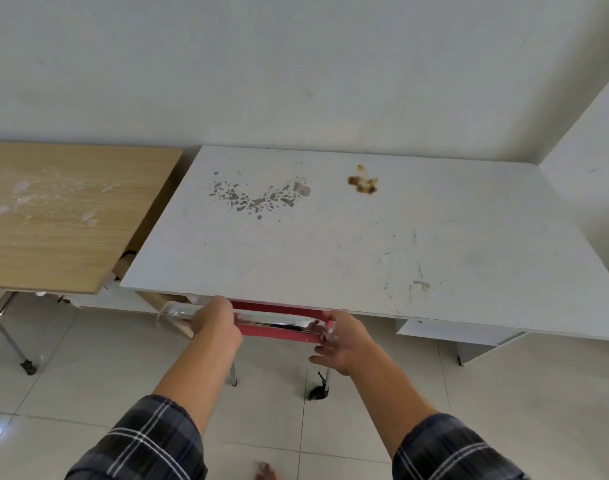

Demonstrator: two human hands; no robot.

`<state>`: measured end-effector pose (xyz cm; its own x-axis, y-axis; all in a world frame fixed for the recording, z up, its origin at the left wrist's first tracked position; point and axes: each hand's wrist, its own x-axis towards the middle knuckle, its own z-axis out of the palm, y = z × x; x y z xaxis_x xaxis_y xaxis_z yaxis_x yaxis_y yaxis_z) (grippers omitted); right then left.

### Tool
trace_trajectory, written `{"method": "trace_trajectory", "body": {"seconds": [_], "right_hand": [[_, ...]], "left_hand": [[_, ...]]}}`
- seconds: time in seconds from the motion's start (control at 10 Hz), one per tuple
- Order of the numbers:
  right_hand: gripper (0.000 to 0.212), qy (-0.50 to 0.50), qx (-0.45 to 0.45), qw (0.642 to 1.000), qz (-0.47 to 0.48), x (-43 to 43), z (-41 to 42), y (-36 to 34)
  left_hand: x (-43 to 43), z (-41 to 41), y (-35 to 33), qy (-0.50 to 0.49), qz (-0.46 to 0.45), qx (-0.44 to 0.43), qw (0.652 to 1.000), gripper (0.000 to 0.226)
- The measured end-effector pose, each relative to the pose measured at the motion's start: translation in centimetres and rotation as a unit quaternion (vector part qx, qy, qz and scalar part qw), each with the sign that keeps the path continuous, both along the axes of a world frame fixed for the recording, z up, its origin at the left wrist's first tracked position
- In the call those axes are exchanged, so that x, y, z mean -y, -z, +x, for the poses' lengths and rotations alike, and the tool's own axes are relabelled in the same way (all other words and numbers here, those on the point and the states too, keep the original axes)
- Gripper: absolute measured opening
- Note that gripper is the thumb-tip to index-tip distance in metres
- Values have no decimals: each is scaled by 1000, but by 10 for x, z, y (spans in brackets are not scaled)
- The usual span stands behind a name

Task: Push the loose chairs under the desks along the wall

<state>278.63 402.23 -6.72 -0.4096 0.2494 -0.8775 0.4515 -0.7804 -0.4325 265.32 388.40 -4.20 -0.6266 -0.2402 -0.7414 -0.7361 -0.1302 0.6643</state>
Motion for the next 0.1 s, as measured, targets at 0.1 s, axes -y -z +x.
{"method": "trace_trajectory", "body": {"seconds": [0.1], "right_hand": [[24,-42,-11,985,166,-33,32,-24]], "left_hand": [[-46,36,-18,71,-10,1,997,22]]}}
